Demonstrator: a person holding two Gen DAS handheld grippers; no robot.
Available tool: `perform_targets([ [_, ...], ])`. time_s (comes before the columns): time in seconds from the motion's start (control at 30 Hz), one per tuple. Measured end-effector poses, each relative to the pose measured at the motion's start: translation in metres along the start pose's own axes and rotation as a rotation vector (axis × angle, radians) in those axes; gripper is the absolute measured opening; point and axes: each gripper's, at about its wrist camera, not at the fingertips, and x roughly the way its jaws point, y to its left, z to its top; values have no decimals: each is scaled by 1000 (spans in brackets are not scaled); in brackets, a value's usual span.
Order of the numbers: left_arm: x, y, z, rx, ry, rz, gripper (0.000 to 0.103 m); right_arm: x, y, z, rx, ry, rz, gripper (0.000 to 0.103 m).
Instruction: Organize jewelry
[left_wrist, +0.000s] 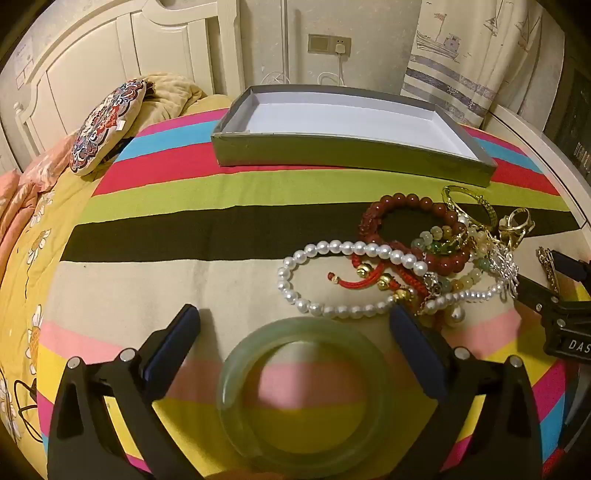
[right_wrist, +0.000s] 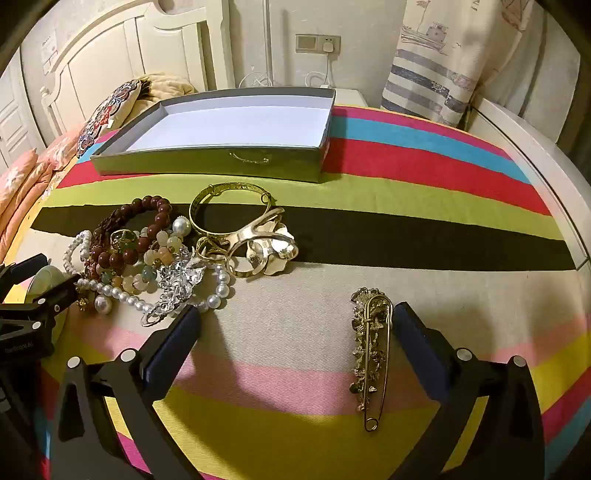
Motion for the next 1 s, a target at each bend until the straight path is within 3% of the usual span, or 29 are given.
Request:
perform_targets([
  [1.0, -4, -1, -4, -2, 11, 4, 101, -3, 0, -3, -11, 23, 13, 99],
])
